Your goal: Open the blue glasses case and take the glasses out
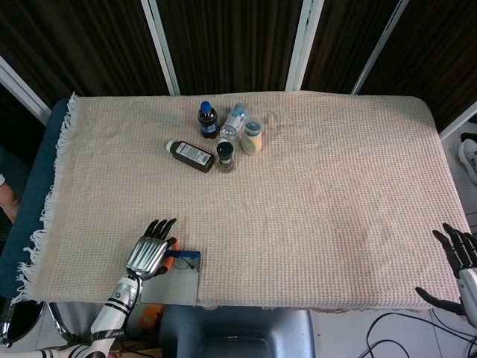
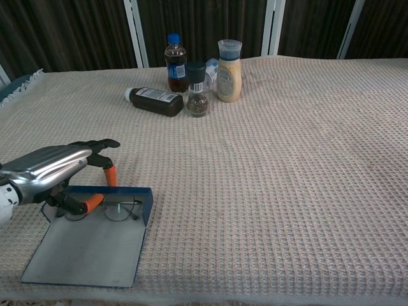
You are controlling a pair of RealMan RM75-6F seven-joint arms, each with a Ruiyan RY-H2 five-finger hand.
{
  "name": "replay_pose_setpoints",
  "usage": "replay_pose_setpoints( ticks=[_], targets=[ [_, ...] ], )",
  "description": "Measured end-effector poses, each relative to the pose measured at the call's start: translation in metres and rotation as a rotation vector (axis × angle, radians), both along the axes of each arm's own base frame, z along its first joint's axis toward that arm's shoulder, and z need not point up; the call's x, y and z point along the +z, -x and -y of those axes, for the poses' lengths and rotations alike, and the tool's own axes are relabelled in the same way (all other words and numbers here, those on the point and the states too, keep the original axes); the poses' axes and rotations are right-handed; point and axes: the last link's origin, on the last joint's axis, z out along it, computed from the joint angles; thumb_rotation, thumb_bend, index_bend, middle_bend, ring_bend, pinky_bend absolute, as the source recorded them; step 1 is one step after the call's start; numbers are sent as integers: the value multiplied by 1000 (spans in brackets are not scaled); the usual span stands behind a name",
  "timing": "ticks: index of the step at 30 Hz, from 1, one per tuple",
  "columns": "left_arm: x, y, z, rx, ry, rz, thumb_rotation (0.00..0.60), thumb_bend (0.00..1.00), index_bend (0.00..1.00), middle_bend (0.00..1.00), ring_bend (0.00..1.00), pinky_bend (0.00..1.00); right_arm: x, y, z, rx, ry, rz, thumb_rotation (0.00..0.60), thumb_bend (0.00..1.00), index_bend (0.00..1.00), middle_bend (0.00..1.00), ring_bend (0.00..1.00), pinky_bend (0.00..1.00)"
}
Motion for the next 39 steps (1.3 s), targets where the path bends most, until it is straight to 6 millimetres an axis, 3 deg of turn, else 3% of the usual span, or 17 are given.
replay_pose_setpoints(
  ticks=[11,27,39],
  targets=[
    [3,-8,-16,32,-46,85,600,435,488,0,0,0,0,0,0,0,0,0,600,101,0,0,0,0],
    [1,-5,-80,141,-220,268,600,436,477,0,0,0,3,1,-2,2,11,10,600,101,0,0,0,0],
    [0,3,-107,104,-388,299,600,438,476,0,0,0,4,1,-2,2,16,10,600,101,0,0,0,0]
  ],
)
